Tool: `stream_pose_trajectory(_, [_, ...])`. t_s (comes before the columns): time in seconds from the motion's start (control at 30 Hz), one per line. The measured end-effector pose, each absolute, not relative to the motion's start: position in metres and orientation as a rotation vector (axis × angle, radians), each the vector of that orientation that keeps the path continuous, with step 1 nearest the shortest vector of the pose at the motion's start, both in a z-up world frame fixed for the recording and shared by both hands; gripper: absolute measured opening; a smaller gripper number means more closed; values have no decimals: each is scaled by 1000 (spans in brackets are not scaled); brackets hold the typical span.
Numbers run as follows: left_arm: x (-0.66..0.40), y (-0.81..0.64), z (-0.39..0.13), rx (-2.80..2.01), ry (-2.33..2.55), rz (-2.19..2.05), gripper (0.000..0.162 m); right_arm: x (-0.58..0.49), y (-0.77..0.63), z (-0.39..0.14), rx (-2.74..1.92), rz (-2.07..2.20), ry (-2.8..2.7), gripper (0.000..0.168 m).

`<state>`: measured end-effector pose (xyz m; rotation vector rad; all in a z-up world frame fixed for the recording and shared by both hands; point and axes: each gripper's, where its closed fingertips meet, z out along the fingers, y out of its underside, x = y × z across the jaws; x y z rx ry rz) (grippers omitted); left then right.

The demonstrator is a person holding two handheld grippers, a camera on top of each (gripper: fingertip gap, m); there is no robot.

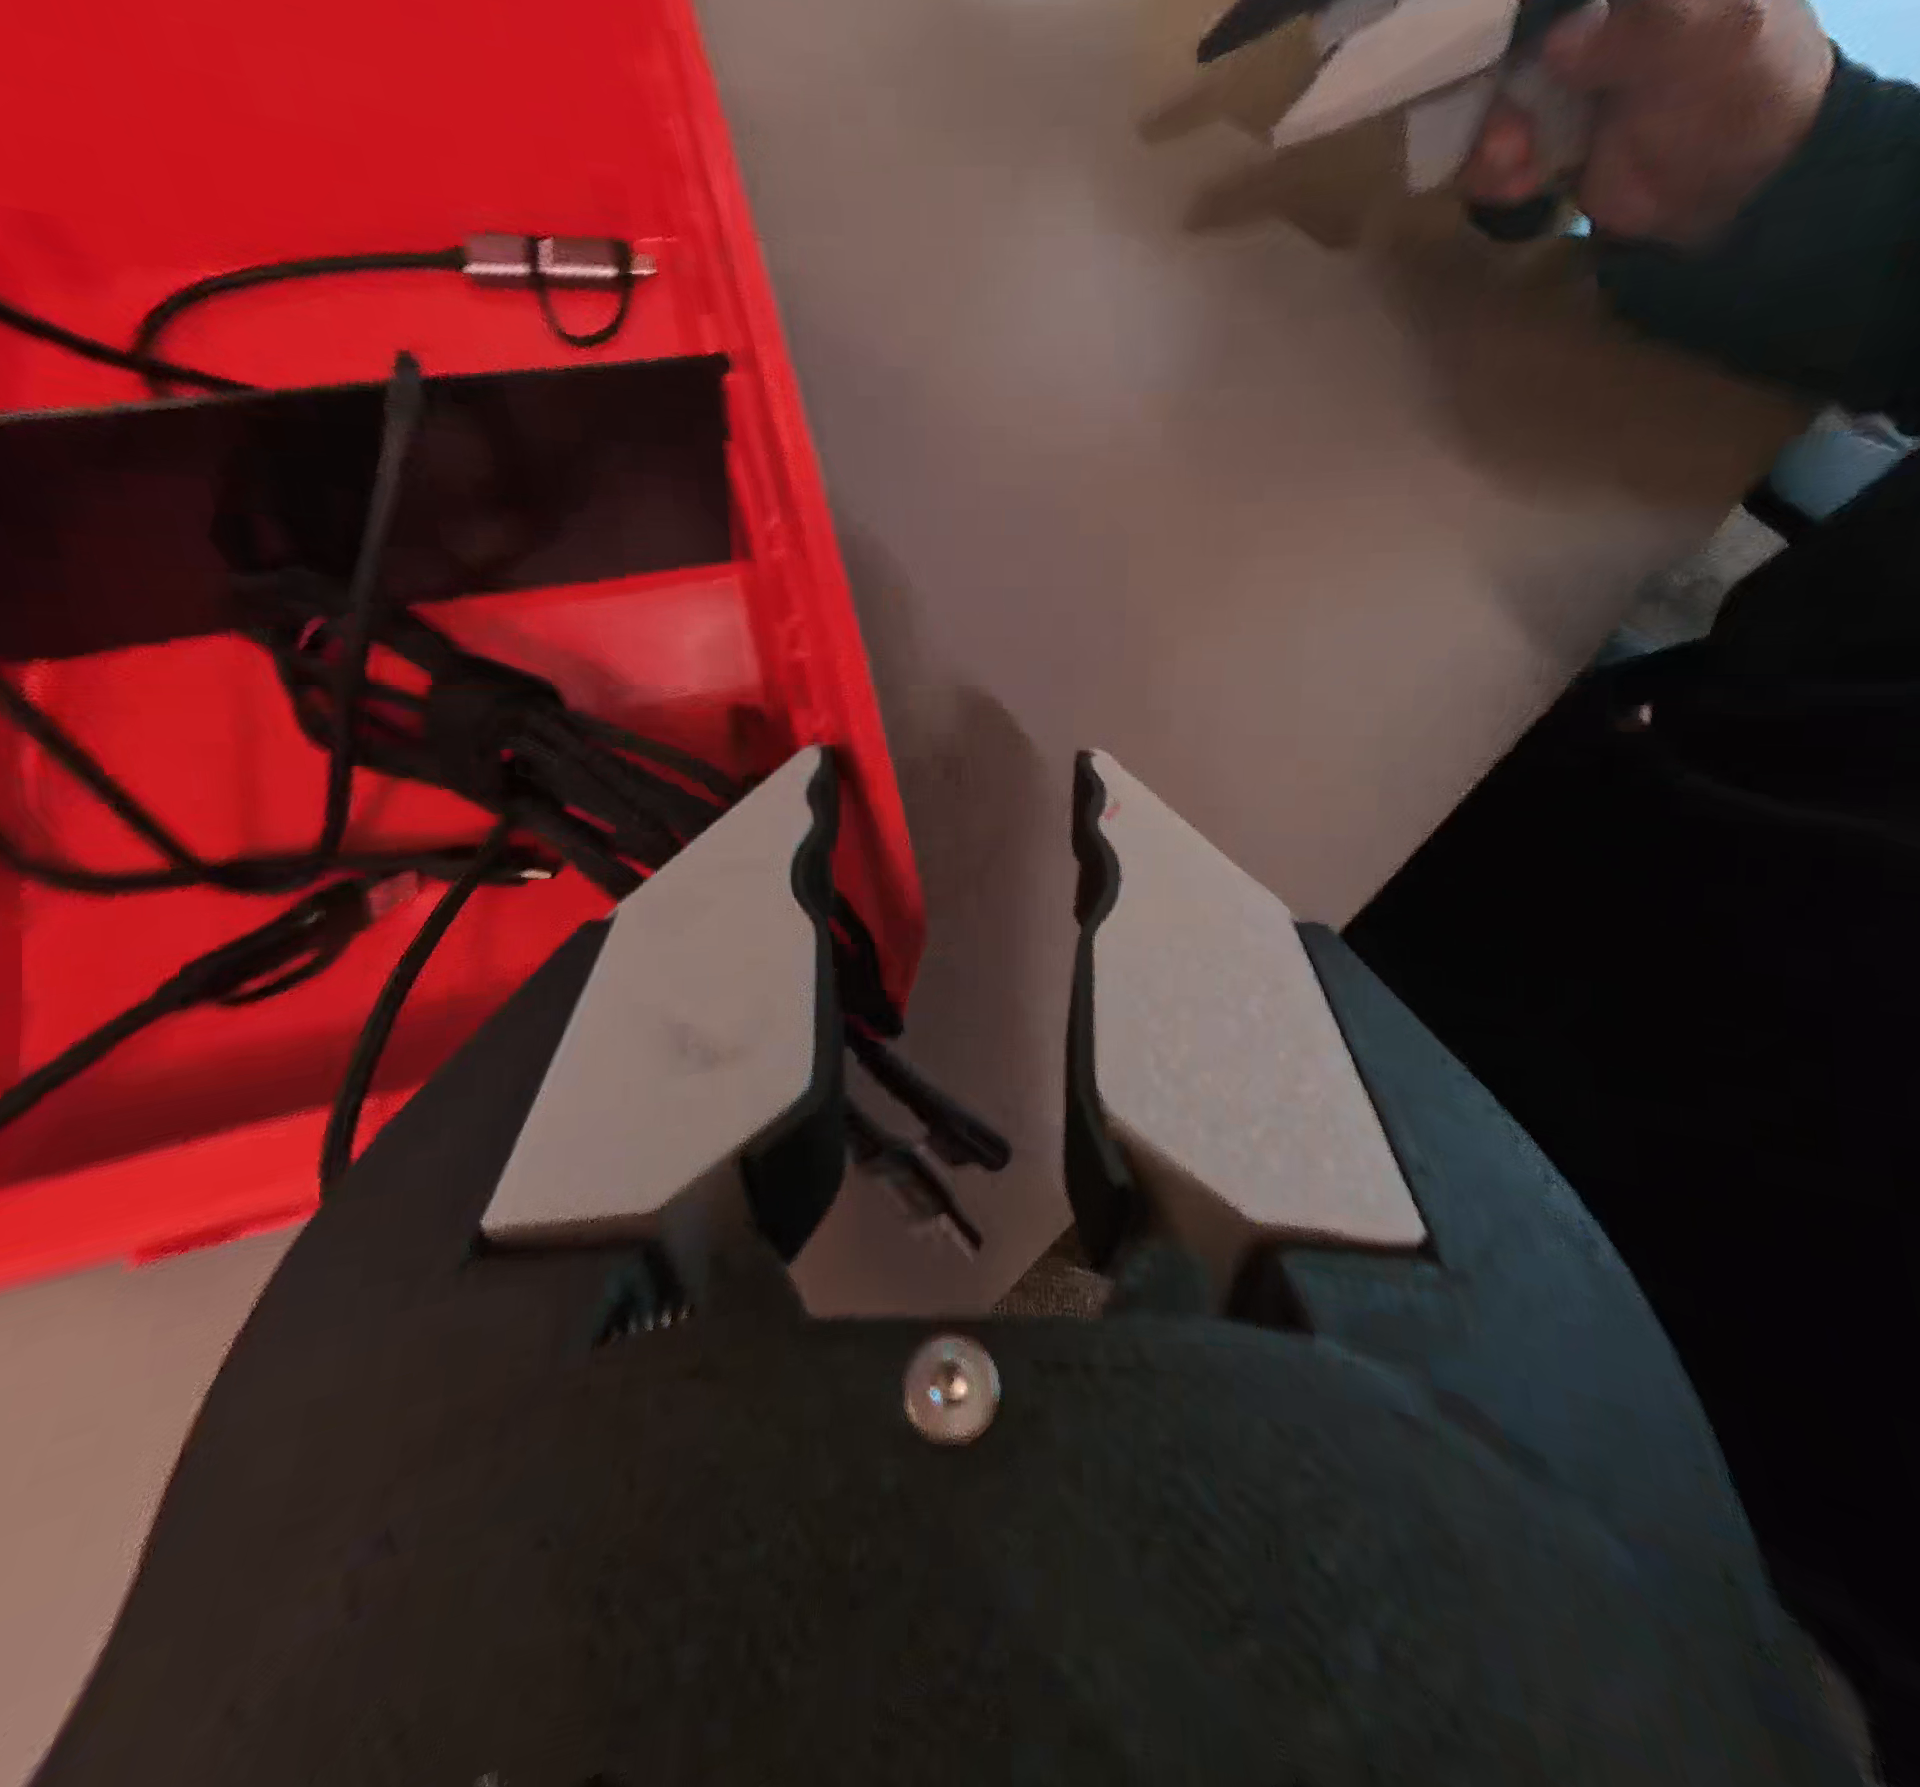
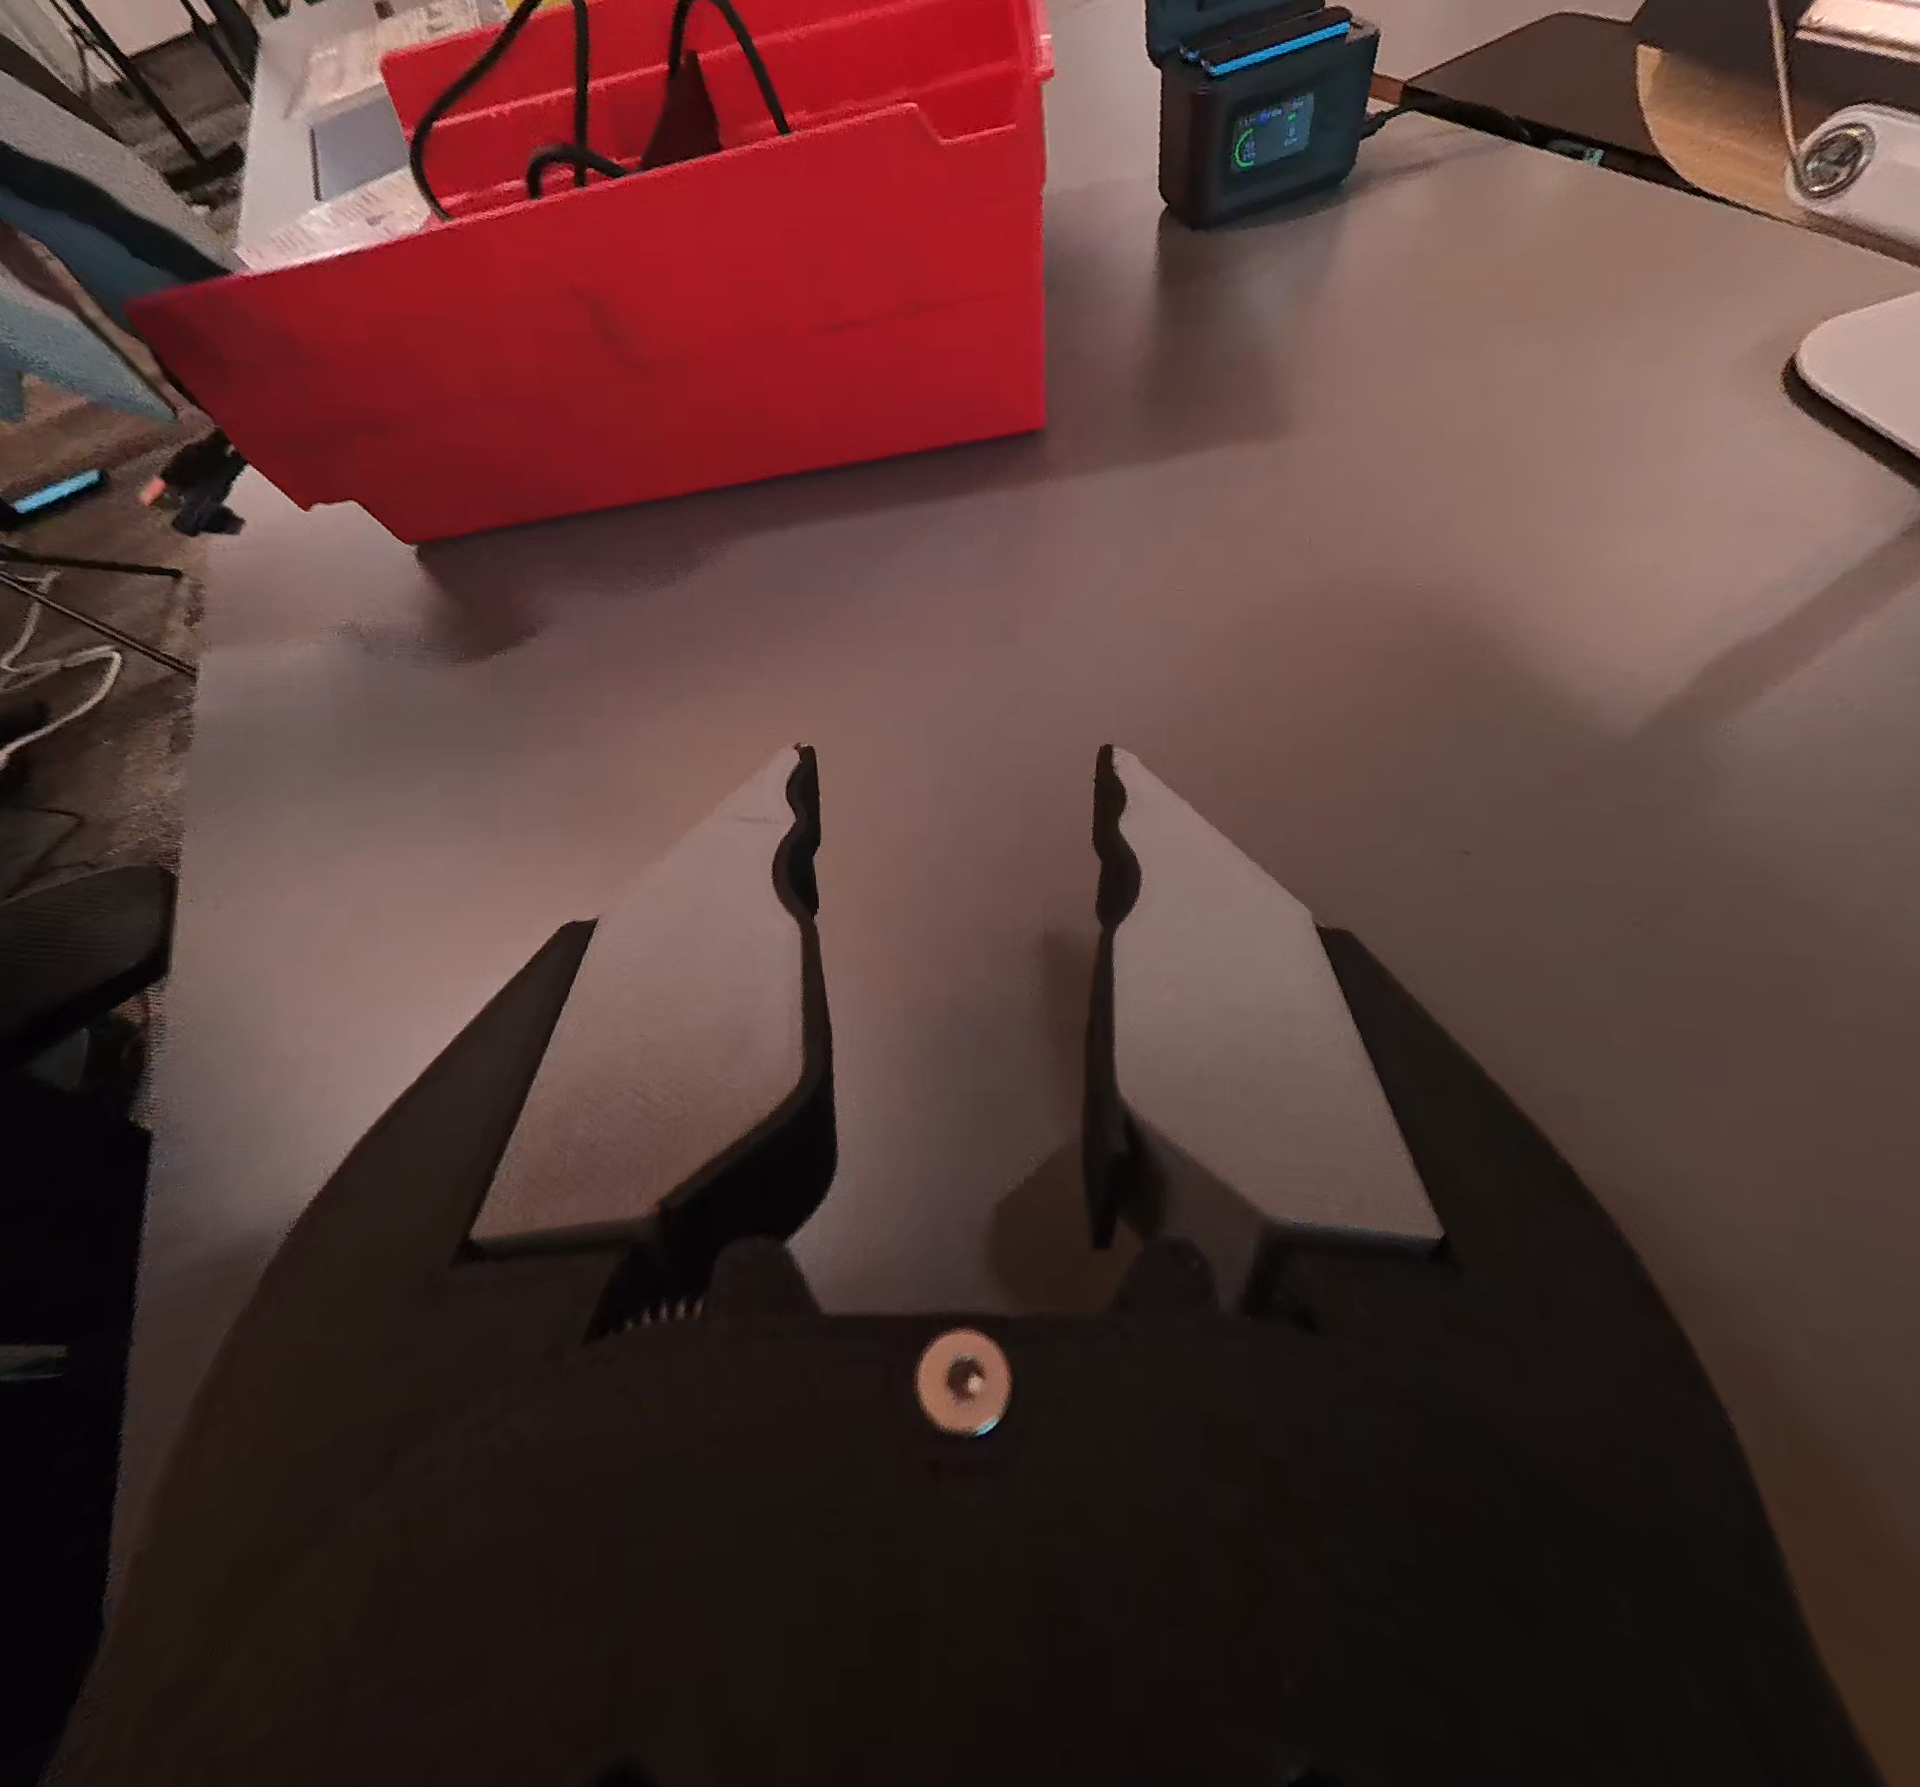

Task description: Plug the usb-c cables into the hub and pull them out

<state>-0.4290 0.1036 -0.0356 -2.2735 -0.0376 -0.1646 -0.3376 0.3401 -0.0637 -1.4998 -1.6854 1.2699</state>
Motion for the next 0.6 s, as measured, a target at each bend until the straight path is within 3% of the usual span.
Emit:
stream_pose_trajectory(0.07, [-415, 110, -35, -2294, 14, -189, 51, -335, 340, -62, -1505, 1279, -1683, 51])
stream_pose_trajectory(0.13, [-411, 112, -32, -2330, 43, -170, 43, -333, 341, -61, -1506, 1270, -1681, 50])
stream_pose_trajectory(0.4, [-484, 156, 47, -2235, 99, 204, 39, -327, 336, -44, -1425, 1257, -1663, 48])
stream_pose_trajectory(0.6, [-597, 243, -17, -2556, 8, 362, 38, -327, 333, -51, -1441, 1257, -1667, 47])
